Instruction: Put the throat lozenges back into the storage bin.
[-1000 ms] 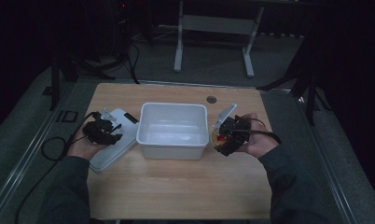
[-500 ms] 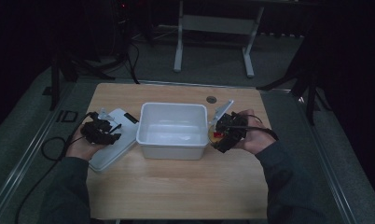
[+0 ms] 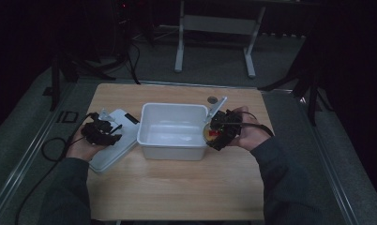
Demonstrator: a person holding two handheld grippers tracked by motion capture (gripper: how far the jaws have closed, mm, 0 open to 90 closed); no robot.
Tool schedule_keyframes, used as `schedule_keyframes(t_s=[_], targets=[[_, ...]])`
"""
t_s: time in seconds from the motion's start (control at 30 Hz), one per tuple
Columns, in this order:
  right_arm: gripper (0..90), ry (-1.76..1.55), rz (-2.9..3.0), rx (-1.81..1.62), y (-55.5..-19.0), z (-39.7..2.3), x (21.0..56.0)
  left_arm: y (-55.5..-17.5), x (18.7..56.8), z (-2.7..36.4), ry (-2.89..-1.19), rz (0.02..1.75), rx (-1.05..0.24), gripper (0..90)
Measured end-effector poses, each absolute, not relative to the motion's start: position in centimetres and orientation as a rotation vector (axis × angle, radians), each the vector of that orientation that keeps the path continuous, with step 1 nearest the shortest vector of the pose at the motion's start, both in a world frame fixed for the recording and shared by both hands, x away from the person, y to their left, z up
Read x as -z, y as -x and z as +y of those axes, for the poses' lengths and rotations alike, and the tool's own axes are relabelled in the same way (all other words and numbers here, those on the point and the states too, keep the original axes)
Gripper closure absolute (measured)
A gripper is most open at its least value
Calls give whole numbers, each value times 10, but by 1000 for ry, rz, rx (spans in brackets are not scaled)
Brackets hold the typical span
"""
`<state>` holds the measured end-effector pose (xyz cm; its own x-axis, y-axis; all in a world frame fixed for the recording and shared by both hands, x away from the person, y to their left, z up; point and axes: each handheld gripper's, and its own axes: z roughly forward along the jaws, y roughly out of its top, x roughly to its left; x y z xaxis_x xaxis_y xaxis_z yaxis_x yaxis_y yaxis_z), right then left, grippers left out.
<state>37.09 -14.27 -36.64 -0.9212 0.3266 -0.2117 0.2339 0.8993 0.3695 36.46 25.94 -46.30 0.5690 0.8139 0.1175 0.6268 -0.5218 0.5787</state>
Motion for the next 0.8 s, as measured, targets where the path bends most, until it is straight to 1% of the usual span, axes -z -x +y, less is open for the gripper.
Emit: schedule_keyframes(t_s=[0.8], targets=[[200,-399,2825,-478,-380,-126,369,-365,463,260,-2316,1155,-516,482]])
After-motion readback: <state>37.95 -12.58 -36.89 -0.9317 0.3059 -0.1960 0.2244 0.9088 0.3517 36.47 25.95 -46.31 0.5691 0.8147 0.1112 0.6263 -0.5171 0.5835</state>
